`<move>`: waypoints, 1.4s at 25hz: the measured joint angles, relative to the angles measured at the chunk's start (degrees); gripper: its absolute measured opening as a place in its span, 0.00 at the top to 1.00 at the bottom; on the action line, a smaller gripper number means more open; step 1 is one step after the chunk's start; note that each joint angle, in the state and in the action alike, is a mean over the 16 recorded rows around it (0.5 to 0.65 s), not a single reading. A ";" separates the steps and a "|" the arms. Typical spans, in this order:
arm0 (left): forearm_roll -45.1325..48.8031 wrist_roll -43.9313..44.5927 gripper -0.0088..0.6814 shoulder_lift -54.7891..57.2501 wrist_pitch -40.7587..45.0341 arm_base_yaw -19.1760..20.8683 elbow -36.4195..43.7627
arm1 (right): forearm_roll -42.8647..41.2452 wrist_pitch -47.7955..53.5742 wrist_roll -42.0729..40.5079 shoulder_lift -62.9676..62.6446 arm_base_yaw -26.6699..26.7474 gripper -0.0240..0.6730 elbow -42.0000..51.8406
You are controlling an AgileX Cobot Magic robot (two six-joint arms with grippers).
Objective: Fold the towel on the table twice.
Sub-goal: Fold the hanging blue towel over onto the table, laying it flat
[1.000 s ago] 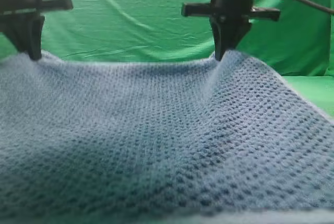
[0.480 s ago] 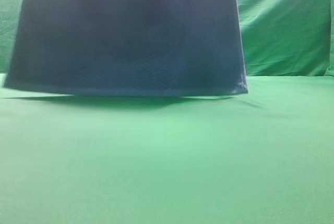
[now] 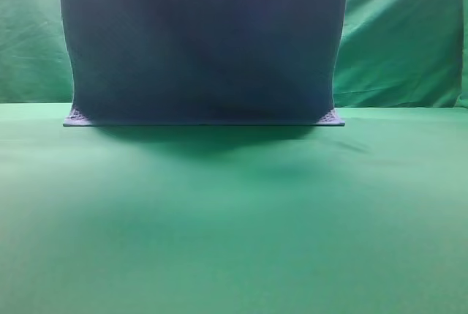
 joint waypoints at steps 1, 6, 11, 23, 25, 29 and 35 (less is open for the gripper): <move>-0.33 -0.18 0.99 -0.82 -0.06 -0.02 1.55 | 0.18 0.60 -0.10 -0.75 -0.03 0.97 1.04; -2.17 -0.67 0.99 -7.13 -2.19 -0.16 12.42 | 1.13 2.89 -0.17 -6.04 0.45 0.97 7.55; -3.80 -0.22 0.99 -16.34 -5.53 -0.30 26.44 | 1.66 2.54 0.70 -13.68 2.01 0.97 17.77; -6.79 2.00 0.99 -37.86 -6.49 -0.49 52.87 | 1.12 -7.89 10.11 -34.89 7.88 0.97 55.56; -7.64 2.26 0.99 -40.83 -6.10 -0.52 56.46 | 1.77 -9.52 11.74 -38.17 8.44 0.97 61.31; -9.81 2.66 0.99 -46.01 -5.36 -0.59 63.51 | 4.39 -11.60 13.96 -44.01 9.01 0.97 71.18; -13.68 4.18 0.99 -51.34 -4.83 -0.66 72.79 | 9.48 -12.92 14.54 -50.74 10.00 0.97 82.87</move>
